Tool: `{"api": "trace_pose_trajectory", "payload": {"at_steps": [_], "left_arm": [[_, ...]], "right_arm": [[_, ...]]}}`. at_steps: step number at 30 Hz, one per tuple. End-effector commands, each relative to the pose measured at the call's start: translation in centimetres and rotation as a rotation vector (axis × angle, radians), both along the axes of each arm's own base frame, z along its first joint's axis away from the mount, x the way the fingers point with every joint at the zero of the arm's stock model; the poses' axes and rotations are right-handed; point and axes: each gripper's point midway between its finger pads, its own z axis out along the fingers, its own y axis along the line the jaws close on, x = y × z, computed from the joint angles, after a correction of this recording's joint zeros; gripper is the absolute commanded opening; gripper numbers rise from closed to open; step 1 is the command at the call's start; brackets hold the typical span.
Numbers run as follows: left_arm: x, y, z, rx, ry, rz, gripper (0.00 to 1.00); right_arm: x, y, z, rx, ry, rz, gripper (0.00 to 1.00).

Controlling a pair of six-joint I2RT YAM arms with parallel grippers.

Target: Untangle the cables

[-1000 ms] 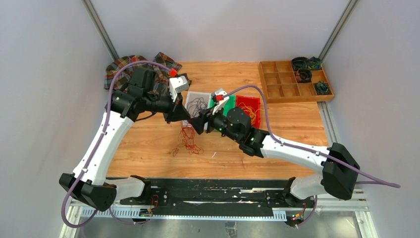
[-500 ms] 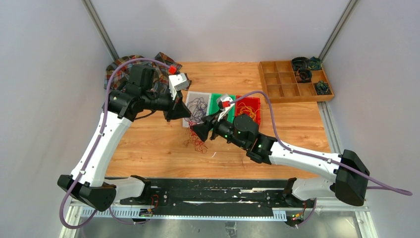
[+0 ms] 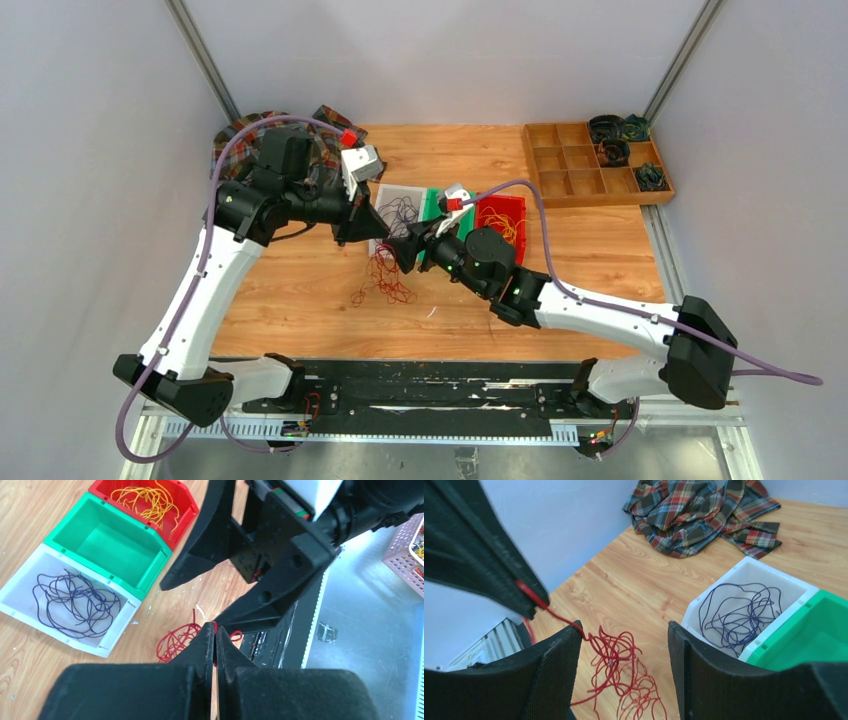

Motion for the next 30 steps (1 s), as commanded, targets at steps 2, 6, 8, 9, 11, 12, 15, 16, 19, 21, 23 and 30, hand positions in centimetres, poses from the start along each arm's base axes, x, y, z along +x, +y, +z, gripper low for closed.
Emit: {"api": "trace_pose_trajectory", "payload": {"at_steps": [2,6,8,9,11,12,15,16,19,21,23,30], "left_arm": [[-2.3,-0.5,2.6,-0.061,-0.017,-0.06,0.01],[-2.8,-0.6,3.1,-0.074,-0.016,-0.088,0.01],[-3.0,-0.6,3.4,-0.073,-0.016,-0.092,0.01],[-3.0,-0.5,3.7,-0.074,-0.024,-0.096,0.0],[-3.2,-0.5,4.3,-0.075,-0.039,-0.1,0.01],[-3.2,-0.4,4.7,-0.078,-0.048,-0.101,0.01],[-3.4,-0.5,6.2,-0.099,-0.075,-0.103,0.0],[-3.4,-0.5,6.7,-0.107,-0.082,-0.103,0.0],[-3.7,-0.5,8.4,-0.132,-0.108,-0.103,0.0],[-4.0,-0.5,9.6,-0.15,-0.127,-0.102,0.0],[-4.2,-0.5,10.8,-0.166,-0.148,-0.1,0.0],[-4.4,-0.2,14.5,-0.203,-0.252,-0.082,0.0]], "right_arm": [[1.2,1.1,4.0,0.102,-0.089,-0.051,0.63],[1.3,2.7,5.0,0.131,-0.102,-0.022,0.62],[1.3,3.4,4.9,0.132,-0.102,-0.009,0.62],[1.4,3.7,4.5,0.125,-0.094,-0.01,0.62],[1.6,4.0,3.3,0.109,-0.067,-0.022,0.6],[1.8,4.0,2.6,0.102,-0.053,-0.029,0.6],[2.3,3.8,0.0,0.072,-0.02,-0.061,0.58],[2.5,3.8,-1.0,0.057,-0.011,-0.073,0.57],[2.9,3.5,-4.0,0.01,0.023,-0.103,0.55],[2.9,3.3,-6.0,-0.02,0.05,-0.112,0.54],[2.8,3.0,-7.8,-0.042,0.083,-0.121,0.53],[2.4,1.7,-11.2,-0.082,0.14,-0.15,0.51]]}}
